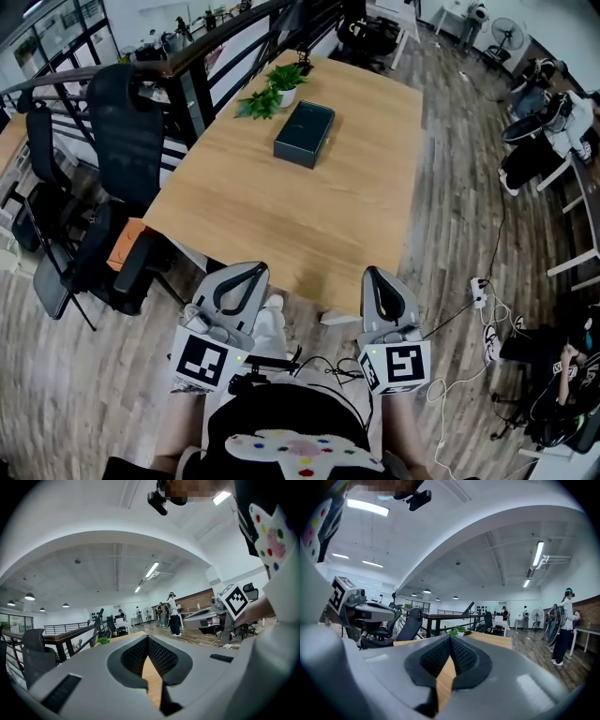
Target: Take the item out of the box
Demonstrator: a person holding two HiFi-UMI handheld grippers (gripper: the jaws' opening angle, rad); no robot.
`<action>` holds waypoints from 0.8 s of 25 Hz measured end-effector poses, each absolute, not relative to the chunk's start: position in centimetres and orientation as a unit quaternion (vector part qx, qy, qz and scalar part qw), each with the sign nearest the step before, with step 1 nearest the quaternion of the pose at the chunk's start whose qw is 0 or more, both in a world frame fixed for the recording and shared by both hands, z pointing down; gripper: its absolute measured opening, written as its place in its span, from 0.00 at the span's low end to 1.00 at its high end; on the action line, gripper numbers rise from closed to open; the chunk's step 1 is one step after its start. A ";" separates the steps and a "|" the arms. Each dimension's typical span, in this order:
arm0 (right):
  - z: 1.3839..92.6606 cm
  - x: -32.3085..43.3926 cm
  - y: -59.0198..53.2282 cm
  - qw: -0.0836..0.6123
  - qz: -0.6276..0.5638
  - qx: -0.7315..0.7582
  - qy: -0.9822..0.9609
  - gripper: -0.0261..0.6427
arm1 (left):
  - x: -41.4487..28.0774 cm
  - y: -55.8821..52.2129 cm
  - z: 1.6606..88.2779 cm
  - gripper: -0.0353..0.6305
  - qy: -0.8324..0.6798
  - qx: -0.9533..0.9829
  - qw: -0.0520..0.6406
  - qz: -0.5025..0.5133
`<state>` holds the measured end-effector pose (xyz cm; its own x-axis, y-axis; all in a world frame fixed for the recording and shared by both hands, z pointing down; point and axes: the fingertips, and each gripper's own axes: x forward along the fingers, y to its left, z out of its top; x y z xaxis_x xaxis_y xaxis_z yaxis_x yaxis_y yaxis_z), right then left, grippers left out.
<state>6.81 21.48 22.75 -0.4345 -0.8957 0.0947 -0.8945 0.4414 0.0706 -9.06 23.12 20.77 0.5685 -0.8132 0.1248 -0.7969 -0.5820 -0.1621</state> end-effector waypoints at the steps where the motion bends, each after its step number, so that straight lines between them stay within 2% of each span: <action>1: 22.6 6.6 21.1 0.059 -0.008 0.527 -0.848 0.05 | -9.2 22.8 20.8 0.06 0.455 -0.884 0.042 -0.092; 20: 23.0 6.5 9.4 0.083 -0.003 0.543 -0.836 0.05 | -9.4 9.2 22.0 0.06 0.430 -0.898 0.017 -0.094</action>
